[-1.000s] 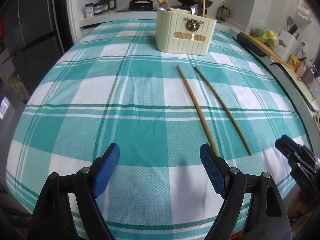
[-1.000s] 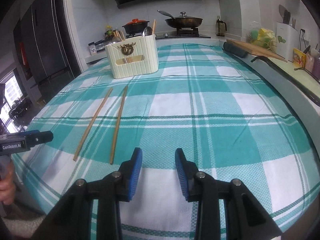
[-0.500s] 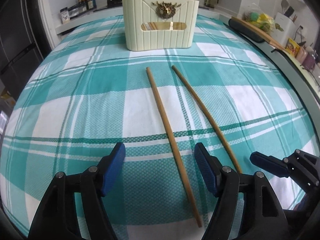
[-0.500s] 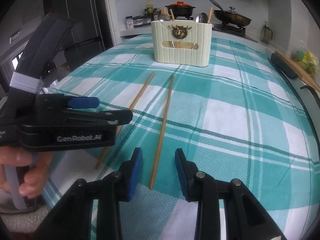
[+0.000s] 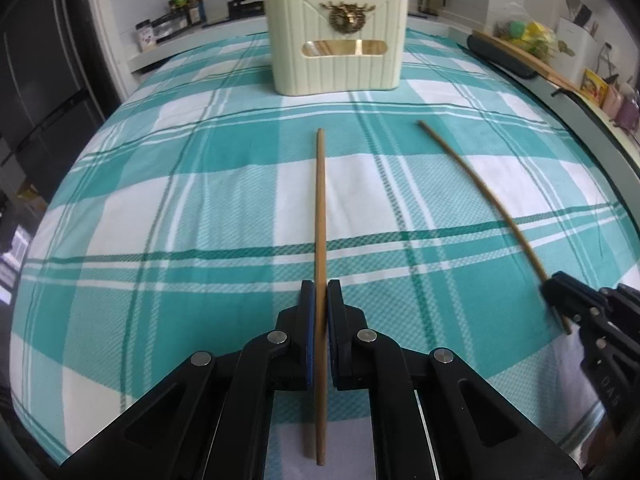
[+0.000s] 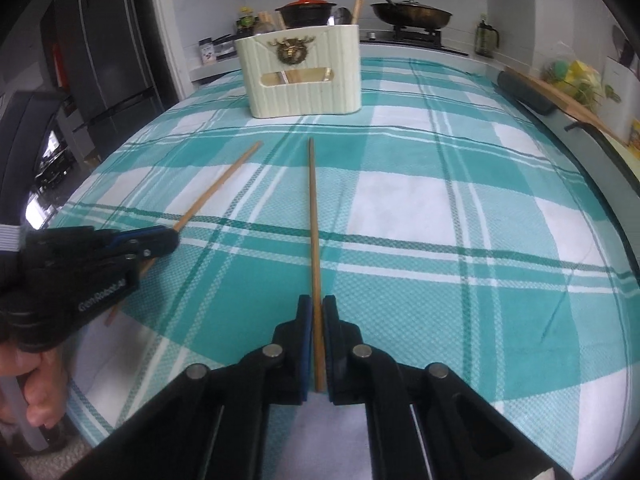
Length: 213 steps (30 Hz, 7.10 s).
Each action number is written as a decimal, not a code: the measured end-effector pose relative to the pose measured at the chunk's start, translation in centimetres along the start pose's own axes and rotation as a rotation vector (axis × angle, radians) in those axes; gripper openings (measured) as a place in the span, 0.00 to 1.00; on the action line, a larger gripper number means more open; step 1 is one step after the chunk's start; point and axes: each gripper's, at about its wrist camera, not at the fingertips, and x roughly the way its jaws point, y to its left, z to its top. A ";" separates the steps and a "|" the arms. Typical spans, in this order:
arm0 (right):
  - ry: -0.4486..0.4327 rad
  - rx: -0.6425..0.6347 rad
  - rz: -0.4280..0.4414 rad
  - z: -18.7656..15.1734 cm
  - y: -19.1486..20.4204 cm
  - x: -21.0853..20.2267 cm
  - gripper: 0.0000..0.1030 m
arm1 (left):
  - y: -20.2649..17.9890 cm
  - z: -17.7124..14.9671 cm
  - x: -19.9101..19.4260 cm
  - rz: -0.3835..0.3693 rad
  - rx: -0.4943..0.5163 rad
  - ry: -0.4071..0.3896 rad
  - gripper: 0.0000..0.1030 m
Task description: Organize utensils
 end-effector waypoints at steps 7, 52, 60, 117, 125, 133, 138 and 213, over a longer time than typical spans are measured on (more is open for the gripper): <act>0.001 0.049 -0.178 -2.4 -2.1 -2.5 0.05 | 4.5 -1.7 -1.0 0.057 -0.095 -0.001 0.09; 0.009 0.032 -0.040 2.0 -5.4 -2.8 0.42 | 9.4 1.5 -0.9 -0.136 -0.090 0.042 0.89; 0.084 -0.007 0.035 4.1 -5.4 -0.7 0.42 | 8.9 4.0 1.1 -0.135 -0.037 0.087 0.89; 0.036 0.024 0.071 13.9 -5.0 2.1 0.06 | 6.7 11.4 -4.5 -0.152 0.033 -0.063 0.04; -0.171 -0.023 0.112 15.5 -3.0 -7.5 0.06 | 8.1 12.1 -12.9 -0.221 -0.021 -0.250 0.04; -0.356 -0.087 0.085 17.4 -0.4 -12.3 0.06 | 8.4 15.1 -15.8 -0.251 -0.061 -0.354 0.04; -0.443 -0.101 0.074 21.4 0.1 -13.5 0.06 | 8.1 20.0 -17.1 -0.256 -0.051 -0.410 0.04; -0.450 -0.045 -0.089 14.6 4.3 -18.5 1.00 | 2.9 9.2 -20.7 0.111 -0.094 -0.443 1.00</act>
